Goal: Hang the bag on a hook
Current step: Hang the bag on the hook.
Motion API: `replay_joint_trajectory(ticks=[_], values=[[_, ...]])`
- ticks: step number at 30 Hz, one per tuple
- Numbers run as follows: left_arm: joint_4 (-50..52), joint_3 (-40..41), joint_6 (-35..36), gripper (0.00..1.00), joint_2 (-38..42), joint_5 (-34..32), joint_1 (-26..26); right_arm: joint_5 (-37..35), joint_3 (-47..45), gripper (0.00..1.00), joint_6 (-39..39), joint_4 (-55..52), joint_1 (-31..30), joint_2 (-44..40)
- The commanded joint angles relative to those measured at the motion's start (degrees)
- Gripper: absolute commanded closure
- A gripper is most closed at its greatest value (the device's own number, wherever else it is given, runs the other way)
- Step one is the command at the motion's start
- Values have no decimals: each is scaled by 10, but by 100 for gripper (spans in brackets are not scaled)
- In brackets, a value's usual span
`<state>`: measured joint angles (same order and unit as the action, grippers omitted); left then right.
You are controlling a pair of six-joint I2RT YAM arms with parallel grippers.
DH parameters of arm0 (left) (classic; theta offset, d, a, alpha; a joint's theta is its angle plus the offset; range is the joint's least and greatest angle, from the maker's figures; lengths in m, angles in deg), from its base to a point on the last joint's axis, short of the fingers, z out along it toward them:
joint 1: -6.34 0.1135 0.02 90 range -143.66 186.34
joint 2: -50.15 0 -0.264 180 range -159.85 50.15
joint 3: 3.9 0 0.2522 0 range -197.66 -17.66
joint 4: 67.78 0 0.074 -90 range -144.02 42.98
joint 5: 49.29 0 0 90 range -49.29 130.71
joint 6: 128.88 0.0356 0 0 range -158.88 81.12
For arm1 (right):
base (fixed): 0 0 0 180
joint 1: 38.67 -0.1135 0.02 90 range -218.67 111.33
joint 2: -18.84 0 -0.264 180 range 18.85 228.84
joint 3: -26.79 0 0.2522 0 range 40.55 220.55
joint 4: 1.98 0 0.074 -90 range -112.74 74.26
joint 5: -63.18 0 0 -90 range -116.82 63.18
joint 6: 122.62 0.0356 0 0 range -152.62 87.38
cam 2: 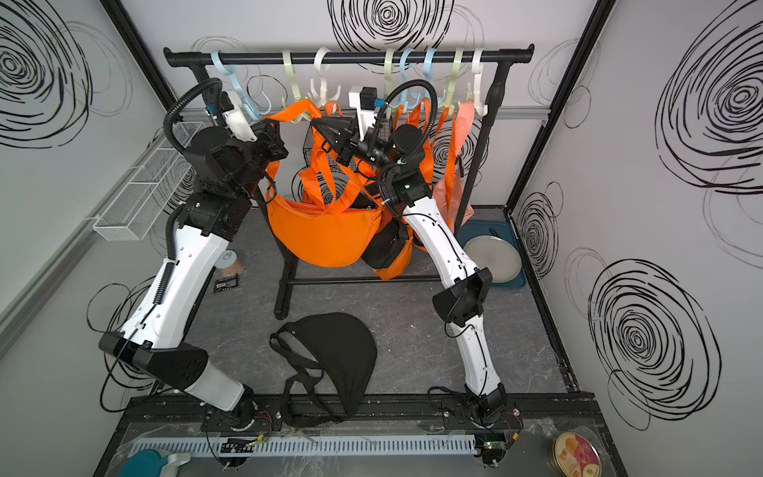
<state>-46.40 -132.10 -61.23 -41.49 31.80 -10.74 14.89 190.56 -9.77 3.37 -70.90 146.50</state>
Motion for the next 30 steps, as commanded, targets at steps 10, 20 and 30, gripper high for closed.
replay_joint_trajectory(ticks=[10, 20, 30], values=[[-28, -9, -16, 100, 2, -51, 2, -3, 16, 100, -10, 28, -9, -18], [-150, 56, -54, 100, 33, -40, 9, -23, 15, 100, -53, 12, -30, -25], [-101, -33, -58, 100, -26, -31, 21, -27, 16, 100, -53, 19, -32, -26]])
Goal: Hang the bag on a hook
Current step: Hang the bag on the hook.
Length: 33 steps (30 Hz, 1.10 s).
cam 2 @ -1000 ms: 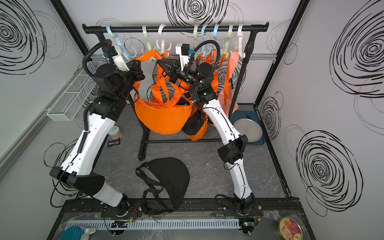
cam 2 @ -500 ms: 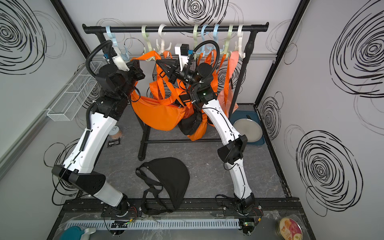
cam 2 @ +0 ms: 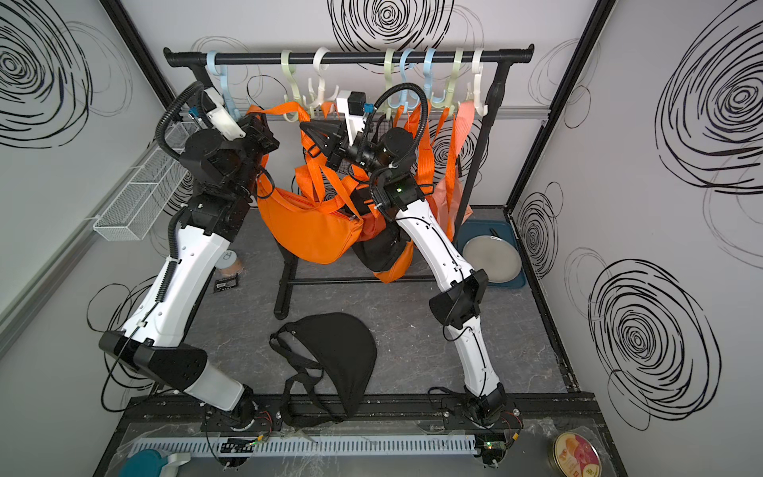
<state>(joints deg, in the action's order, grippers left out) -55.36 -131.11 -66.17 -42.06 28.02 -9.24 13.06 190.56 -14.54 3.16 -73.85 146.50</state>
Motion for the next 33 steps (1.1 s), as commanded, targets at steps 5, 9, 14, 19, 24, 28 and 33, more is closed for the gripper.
replay_joint_trajectory(ticks=[5, 9, 14, 19, 24, 28, 33], values=[[-12, -61, -12, 100, -39, 11, 5, -8, 15, 100, -6, 22, -2, -22], [-20, -72, -7, 100, -41, 8, 5, -6, 16, 100, -5, 25, -2, -23], [-3, -92, -9, 100, -59, 13, 5, -12, 15, 100, -5, 36, -2, -23], [-4, -124, -9, 100, -73, 16, 5, -11, 16, 100, -5, 42, -3, -25], [-6, -126, -9, 100, -76, 17, 3, -10, 16, 100, -5, 42, -2, -26], [11, -119, -7, 100, -84, 17, 3, -11, 16, 100, -5, 41, -2, -24], [18, -136, -9, 100, -98, 25, 6, -12, 19, 100, -6, 49, -2, -29]])
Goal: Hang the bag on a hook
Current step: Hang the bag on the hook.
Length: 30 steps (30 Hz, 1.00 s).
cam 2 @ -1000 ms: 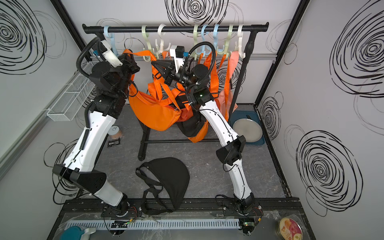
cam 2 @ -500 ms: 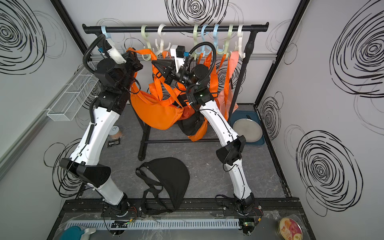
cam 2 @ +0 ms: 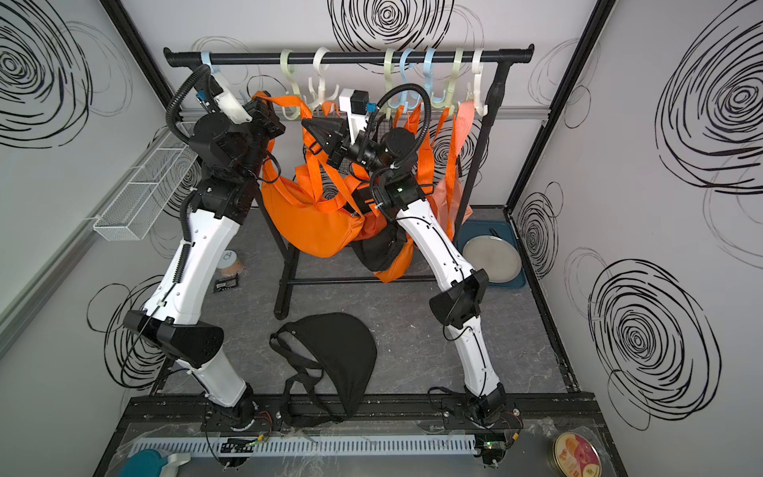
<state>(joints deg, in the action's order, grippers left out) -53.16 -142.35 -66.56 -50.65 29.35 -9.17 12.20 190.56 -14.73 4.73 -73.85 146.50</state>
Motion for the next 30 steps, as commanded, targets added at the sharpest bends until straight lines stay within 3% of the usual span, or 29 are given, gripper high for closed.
replay_joint_trajectory(ticks=[1, 6, 14, 19, 30], values=[[-4, -31, -5, 100, -14, 13, 6, -3, 19, 100, -6, 33, -2, -31], [-30, -36, -8, 100, -10, 16, 2, 0, 19, 100, -11, 33, -2, -35], [-121, 49, -6, 100, 35, 19, -1, 2, 19, 100, -14, 37, -2, -42], [-76, 10, -7, 100, 4, 25, 2, 0, 19, 100, -16, 38, -2, -39], [-79, -5, 1, 100, 7, 28, -14, 10, 26, 100, -32, 17, -2, -43]])
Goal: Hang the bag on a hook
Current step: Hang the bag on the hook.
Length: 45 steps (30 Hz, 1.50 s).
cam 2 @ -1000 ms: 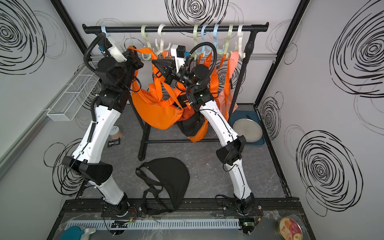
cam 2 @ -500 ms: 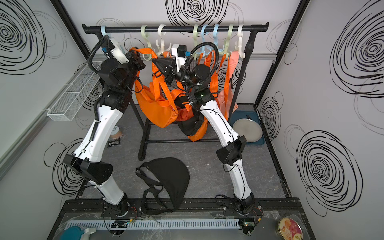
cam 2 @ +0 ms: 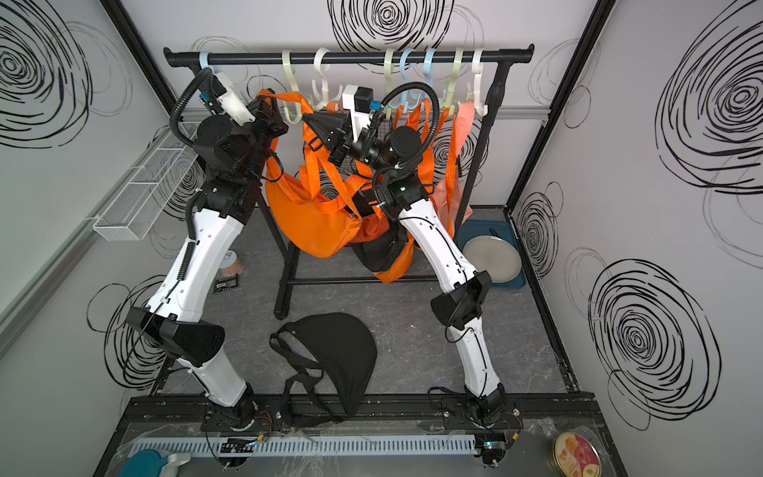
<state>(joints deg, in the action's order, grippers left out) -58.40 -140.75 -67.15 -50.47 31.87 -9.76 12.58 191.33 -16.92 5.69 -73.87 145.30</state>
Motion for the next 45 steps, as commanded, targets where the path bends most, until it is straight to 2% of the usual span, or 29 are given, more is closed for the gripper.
replay_joint_trajectory(ticks=[1, 7, 11, 18, 30, 31, 36, 39, 45], values=[[-21, -14, 8, 100, 5, 3, -7, 10, 17, 100, -5, 6, -1, -29], [-35, 70, -7, 100, 26, 8, -3, 22, -6, 100, 35, 23, 10, -27], [-42, 104, -10, 100, 34, 11, -8, 28, -66, 100, 57, 55, 18, -51], [-34, 114, 1, 100, 30, 14, -28, 27, -177, 100, 75, 104, 28, -96], [-20, 118, 20, 99, 22, 19, -64, -28, -396, 100, 64, 163, 62, -219], [-20, 118, 21, 92, 23, 20, -65, -32, -412, 100, 64, 168, 66, -229], [-18, 116, 27, 73, 30, 21, -73, -40, -472, 100, 76, 187, 89, -262], [-20, 112, 33, 70, 39, 20, -76, -43, -493, 100, 78, 193, 94, -278], [-21, 97, 66, 38, 65, 13, -93, -46, -511, 100, 74, 183, 99, -298]])
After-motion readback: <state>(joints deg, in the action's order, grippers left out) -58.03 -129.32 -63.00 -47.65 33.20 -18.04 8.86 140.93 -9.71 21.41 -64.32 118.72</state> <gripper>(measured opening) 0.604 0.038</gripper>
